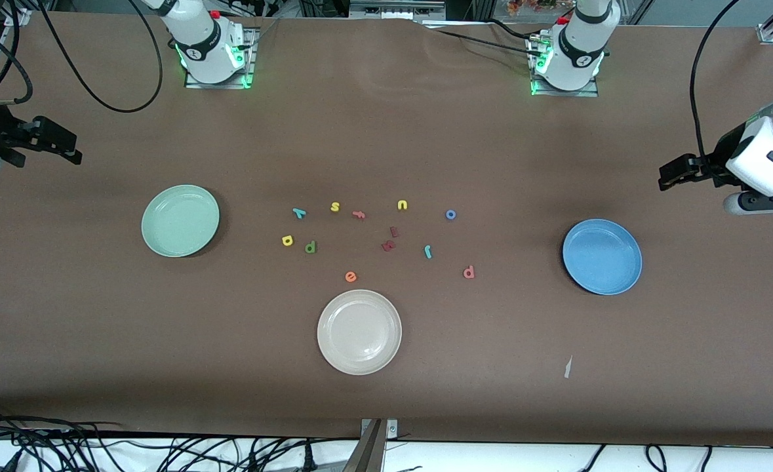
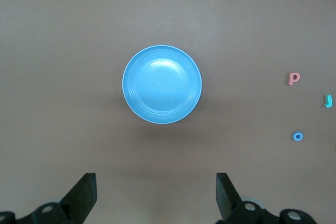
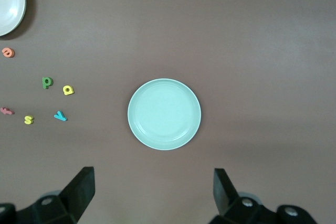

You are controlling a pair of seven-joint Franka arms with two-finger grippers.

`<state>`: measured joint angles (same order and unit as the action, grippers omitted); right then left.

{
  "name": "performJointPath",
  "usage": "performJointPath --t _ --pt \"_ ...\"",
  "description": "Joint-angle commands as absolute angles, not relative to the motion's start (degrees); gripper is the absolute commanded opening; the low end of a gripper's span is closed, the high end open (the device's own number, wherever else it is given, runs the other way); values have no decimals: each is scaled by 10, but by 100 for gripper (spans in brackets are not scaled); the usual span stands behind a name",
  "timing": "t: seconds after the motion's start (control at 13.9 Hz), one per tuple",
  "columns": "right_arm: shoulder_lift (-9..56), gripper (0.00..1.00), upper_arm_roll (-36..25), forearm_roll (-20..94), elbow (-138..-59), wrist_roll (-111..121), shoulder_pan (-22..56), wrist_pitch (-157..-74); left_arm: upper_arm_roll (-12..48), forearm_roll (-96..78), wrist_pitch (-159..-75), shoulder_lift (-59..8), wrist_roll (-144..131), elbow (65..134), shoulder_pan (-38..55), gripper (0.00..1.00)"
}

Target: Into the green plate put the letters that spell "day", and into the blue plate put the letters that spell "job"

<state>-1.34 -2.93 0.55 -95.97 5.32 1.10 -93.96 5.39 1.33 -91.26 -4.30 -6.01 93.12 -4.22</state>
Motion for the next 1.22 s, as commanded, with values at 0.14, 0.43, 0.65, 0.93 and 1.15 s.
performJointPath --t 0.14,0.43,0.65,0.93,1.15 --pt "-11 100 -28 -2 -947 59 11 -929 55 20 -919 -40 -49 936 -44 100" --pt "-11 100 -28 -2 -947 59 11 -929 55 20 -919 -40 -49 937 -45 100" --pt "-12 100 -28 -2 -947 61 11 -928 55 20 -919 -40 -49 937 -45 100" --pt "-11 100 -27 -1 -948 62 11 -927 55 18 -918 -46 -49 934 -44 100" --pt "-4 100 -26 -1 -954 59 33 -909 55 19 -918 -64 -59 926 -35 100"
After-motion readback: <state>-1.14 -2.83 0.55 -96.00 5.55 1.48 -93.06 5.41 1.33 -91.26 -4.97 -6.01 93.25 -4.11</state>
